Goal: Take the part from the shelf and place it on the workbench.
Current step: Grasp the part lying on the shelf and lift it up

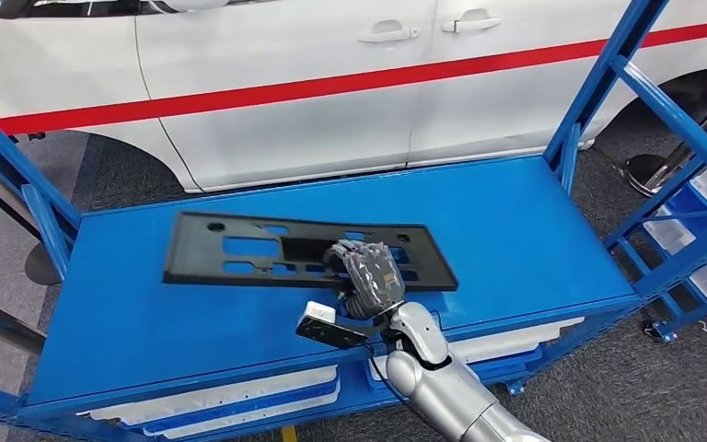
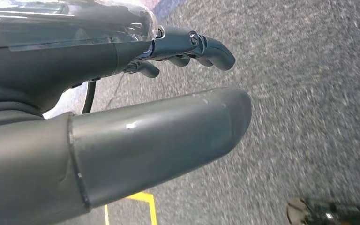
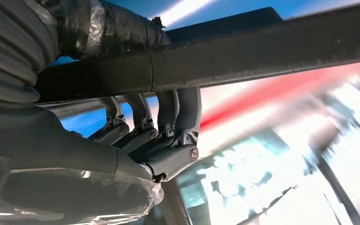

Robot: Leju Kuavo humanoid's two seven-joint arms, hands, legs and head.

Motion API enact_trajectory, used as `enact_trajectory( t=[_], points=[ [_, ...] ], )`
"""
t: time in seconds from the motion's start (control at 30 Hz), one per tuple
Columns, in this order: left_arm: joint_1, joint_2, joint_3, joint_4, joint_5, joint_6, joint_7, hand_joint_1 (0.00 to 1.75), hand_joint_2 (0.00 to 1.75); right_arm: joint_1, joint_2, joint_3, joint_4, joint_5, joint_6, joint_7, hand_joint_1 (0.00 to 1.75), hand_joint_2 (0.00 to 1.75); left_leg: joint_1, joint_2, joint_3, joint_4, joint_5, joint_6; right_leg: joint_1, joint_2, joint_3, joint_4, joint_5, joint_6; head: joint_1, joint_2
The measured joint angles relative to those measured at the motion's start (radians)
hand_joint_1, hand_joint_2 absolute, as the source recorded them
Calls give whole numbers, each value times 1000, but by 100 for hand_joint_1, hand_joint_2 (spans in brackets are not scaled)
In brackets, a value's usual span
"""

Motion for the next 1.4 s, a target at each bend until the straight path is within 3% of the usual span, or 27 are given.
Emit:
enact_trajectory(
  t=[0.1, 0.13, 0.17, 0.2, 0.27, 0.33, 0.43, 0.5, 0.6, 0.63, 0.67, 0.73, 0.8, 0.87, 0.93, 1.0, 1.03, 1.1, 1.17, 1.2, 1.23, 1.27, 1.33, 1.4],
  points=[
    [-1, -7, 26, 0, -4, 4, -2, 0, 0, 71, 28, 36, -189, -316, 9, -115, 175, 175, 2, -1, -75, 171, -96, -9, 1, -5, 3, -3, 1, -10, 0, 0],
    [0, -10, 35, 0, -7, 5, -2, 0, 0, 101, 30, 52, -257, -417, 15, -146, 175, 175, 2, -1, -96, 217, -111, -12, 2, -8, 1, -1, 0, -11, 0, 0],
    [2, -12, 43, 0, -9, 6, 0, 0, 0, 127, 30, 67, -320, -505, 21, -174, 175, 175, 2, -1, -103, 231, -108, -13, 2, -10, -1, 1, -1, -11, 0, 0],
    [3, -15, 50, 0, -11, 7, 1, 0, 0, 144, 30, 79, -374, -568, 26, -194, 175, 175, 2, -1, -90, 204, -85, -14, 1, -10, -4, 5, -2, -10, 0, 0],
    [4, -19, 62, 0, -11, 8, 2, 0, 87, 161, 29, 95, -466, -643, 34, -218, 175, 175, 2, -1, -28, 80, -25, -11, -1, -10, -10, 18, -8, -2, 0, 0],
    [1, -24, 75, 0, -8, 9, -1, 0, 175, 174, 26, 104, -548, -692, 39, -238, 175, 175, -2, -2, 13, -6, 2, 2, 1, -10, -17, 32, -15, 10, 0, 0],
    [0, -31, 93, 0, -1, 9, -17, 0, 175, 199, 21, 114, -639, -760, 46, -268, 175, 175, -6, -4, 13, -17, 6, 22, 3, -9, -22, 36, -15, 25, 0, 0],
    [-1, -36, 104, 0, 3, 11, -29, 0, 175, 219, 19, 116, -683, -806, 53, -287, 175, 175, -3, -3, 15, -23, 12, 34, -1, -9, -34, 64, -38, 35, 0, 0],
    [-2, -41, 122, 0, 14, 16, -45, 0, 175, 258, 18, 117, -718, -857, 57, -306, 175, 175, -3, -2, 12, -26, 15, 43, -5, -9, -114, 234, -127, 50, 0, 0],
    [-2, -42, 129, 0, 18, 17, -47, 0, 175, 275, 18, 117, -721, -868, 57, -306, 175, 175, -3, -2, 11, -26, 15, 43, -6, -9, -141, 288, -145, 51, 0, 0],
    [-1, -43, 136, 0, 21, 18, -48, 0, 175, 292, 17, 117, -722, -877, 57, -305, 175, 175, -4, -2, 11, -26, 15, 43, -6, -9, -154, 311, -143, 52, 0, 0],
    [-2, -45, 145, 0, 24, 19, -48, 0, 175, 313, 16, 117, -720, -888, 58, -303, 175, 175, -4, -3, 12, -26, 14, 43, -6, -9, -140, 276, -106, 48, 0, 0],
    [-2, -49, 151, 0, 25, 20, -46, 0, 175, 326, 16, 116, -716, -895, 61, -305, 175, 175, -5, -4, 15, -26, 13, 41, -4, -9, -83, 158, -47, 39, 0, 0],
    [-3, -55, 158, 0, 21, 22, -43, 0, 175, 346, 16, 115, -705, -912, 78, -312, 175, 175, -8, -5, 17, -26, 10, 34, 2, -9, -34, 55, -15, 28, 0, 0],
    [-3, -60, 167, 0, 17, 25, -41, 0, 175, 370, 15, 111, -688, -929, 101, -322, 175, 175, -9, -6, 17, -28, 8, 24, 8, -9, -25, 29, -15, 19, 0, 0],
    [-4, -63, 173, 0, 15, 27, -40, 0, 175, 386, 16, 108, -677, -939, 113, -329, 175, 175, -10, -4, 18, -28, 4, 13, 3, -9, -20, 18, -9, 7, 0, 0],
    [-4, -64, 176, 0, 15, 27, -40, 0, 175, 391, 16, 107, -673, -942, 118, -330, 175, 175, -10, -4, 12, -10, -10, 10, 0, -10, -15, 11, -6, 1, 0, 0],
    [-5, -66, 180, 0, 15, 28, -40, 0, 175, 403, 19, 101, -663, -949, 142, -340, 175, 175, -9, -4, -26, 81, -67, 6, -3, -14, -9, 2, 0, -8, 0, 0],
    [-5, -67, 189, 0, 15, 27, -37, 0, 175, 424, 21, 87, -649, -956, 178, -364, 175, 175, -8, -4, -79, 196, -124, 2, -1, -16, -11, 5, 1, -11, 0, 0],
    [-4, -67, 193, 0, 13, 26, -36, 0, 175, 437, 22, 79, -640, -960, 194, -380, 175, 175, -8, -4, -91, 223, -129, 0, 0, -16, -13, 7, 1, -11, -1, 0],
    [-3, -67, 197, 0, 10, 24, -34, 0, 175, 448, 22, 70, -632, -964, 207, -396, 175, 175, -8, -4, -85, 214, -115, 0, 0, -16, -16, 11, 1, -10, -1, 0],
    [-3, -67, 199, 0, 7, 22, -33, 0, 175, 458, 22, 61, -624, -969, 217, -411, 175, 175, -7, -4, -61, 168, -85, 0, 0, -15, -19, 16, 0, -10, -1, 0],
    [-4, -67, 200, 0, 4, 18, -32, 0, 175, 471, 23, 45, -612, -974, 228, -430, 175, 175, -9, -4, 3, 38, -29, 5, 1, -12, -27, 29, -3, -5, -1, 0],
    [-5, -67, 201, 0, 1, 17, -31, 0, 175, 477, 24, 35, -604, -974, 233, -435, 175, 175, -13, -5, 30, -21, -9, 14, 3, -10, -32, 38, -4, 5, 0, 0]
  ],
)
